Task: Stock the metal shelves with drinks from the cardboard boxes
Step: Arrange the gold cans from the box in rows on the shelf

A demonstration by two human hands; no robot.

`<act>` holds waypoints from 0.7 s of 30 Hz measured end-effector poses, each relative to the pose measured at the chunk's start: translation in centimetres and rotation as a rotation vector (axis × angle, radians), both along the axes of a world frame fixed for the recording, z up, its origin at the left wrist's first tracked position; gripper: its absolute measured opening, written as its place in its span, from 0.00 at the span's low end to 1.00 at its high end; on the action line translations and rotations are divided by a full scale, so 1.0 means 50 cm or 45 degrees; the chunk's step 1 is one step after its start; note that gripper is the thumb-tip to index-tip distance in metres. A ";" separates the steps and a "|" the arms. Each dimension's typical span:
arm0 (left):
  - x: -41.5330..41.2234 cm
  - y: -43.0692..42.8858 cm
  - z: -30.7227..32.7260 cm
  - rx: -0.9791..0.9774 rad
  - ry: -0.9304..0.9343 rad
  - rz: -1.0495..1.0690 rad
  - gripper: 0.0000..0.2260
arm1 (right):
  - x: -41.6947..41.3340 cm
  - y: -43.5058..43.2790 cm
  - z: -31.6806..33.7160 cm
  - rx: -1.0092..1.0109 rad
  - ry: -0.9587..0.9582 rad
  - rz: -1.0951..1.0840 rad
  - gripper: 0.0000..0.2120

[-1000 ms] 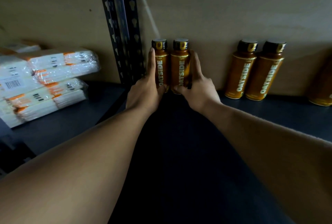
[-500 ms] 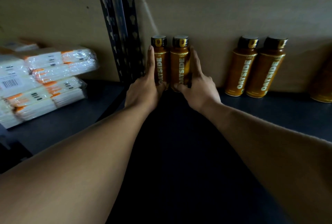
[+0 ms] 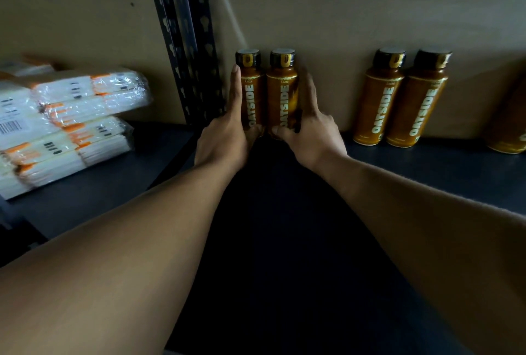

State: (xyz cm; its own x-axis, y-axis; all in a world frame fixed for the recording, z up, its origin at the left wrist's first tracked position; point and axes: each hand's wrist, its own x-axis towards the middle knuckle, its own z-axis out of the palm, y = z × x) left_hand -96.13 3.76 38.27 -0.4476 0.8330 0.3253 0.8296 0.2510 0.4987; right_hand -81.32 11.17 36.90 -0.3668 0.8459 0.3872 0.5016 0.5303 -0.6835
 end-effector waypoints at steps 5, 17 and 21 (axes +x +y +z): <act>0.007 -0.014 0.000 -0.001 -0.020 0.020 0.50 | 0.016 -0.014 0.010 -0.098 0.002 0.018 0.54; 0.087 -0.111 0.011 -0.173 -0.118 0.068 0.28 | 0.128 -0.118 0.017 -0.249 -0.184 0.007 0.44; 0.140 -0.155 0.004 -0.199 0.001 -0.195 0.22 | 0.180 -0.167 0.018 -0.265 -0.187 0.028 0.32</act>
State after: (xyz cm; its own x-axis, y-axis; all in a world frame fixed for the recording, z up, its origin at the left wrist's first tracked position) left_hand -89.13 -3.99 38.45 -0.3116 0.9316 0.1872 0.8645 0.1962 0.4628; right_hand -72.32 2.83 37.81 -0.4251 0.8932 0.1466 0.5933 0.3973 -0.7001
